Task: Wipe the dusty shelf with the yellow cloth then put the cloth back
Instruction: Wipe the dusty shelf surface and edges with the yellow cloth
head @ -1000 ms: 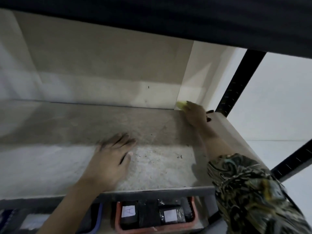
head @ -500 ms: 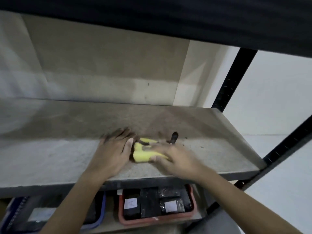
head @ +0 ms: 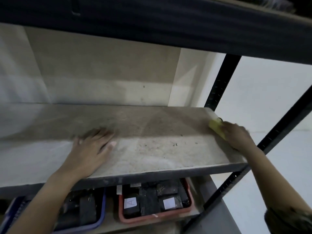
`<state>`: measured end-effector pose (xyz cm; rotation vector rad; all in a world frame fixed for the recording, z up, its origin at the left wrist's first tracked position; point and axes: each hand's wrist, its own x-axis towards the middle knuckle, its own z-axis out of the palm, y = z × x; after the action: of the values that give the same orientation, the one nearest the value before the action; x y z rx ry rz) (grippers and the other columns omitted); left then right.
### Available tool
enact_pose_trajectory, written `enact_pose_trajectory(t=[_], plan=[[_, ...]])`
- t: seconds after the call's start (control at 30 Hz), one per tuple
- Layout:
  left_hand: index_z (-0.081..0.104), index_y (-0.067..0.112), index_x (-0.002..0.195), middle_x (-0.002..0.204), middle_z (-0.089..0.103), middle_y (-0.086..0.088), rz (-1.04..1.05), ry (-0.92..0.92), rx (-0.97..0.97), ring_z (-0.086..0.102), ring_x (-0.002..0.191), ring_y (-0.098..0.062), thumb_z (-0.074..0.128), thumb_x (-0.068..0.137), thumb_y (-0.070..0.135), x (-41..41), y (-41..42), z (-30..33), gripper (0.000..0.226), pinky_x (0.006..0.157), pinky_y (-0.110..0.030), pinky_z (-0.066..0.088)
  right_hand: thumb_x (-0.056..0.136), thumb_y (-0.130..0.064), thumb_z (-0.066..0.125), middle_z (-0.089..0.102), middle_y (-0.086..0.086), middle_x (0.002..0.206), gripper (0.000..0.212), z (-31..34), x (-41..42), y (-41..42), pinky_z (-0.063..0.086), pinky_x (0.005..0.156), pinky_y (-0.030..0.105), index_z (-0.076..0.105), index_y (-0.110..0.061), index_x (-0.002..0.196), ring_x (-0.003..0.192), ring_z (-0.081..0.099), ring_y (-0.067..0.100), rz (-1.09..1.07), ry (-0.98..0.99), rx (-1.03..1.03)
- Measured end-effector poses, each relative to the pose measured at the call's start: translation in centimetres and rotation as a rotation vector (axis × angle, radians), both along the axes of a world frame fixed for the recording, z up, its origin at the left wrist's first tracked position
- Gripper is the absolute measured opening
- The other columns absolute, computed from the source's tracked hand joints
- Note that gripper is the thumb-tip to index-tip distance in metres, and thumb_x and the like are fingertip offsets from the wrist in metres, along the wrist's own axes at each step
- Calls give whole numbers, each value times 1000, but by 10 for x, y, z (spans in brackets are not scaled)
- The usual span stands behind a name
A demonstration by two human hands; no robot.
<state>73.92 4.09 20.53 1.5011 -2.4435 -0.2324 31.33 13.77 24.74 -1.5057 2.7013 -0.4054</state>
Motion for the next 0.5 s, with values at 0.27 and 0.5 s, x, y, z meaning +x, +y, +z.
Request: enact_pose_trajectory(t=[0.27, 0.5], plan=[[29, 40, 142, 155, 20, 14, 100, -5, 43, 12, 144, -7, 4, 73, 69, 45, -7, -6, 78, 114, -51, 3, 92, -36, 49, 67, 13, 108, 41, -22, 88, 19, 42, 67, 31, 52, -21, 130, 86, 64, 30, 118, 78, -129], [31, 39, 141, 155, 23, 13, 89, 13, 10, 14, 144, -10, 1, 68, 69, 41, -11, -10, 85, 112, -50, 11, 83, -34, 45, 72, -1, 104, 33, -42, 280, 16, 54, 83, 32, 64, -25, 108, 95, 68, 20, 580, 54, -363]])
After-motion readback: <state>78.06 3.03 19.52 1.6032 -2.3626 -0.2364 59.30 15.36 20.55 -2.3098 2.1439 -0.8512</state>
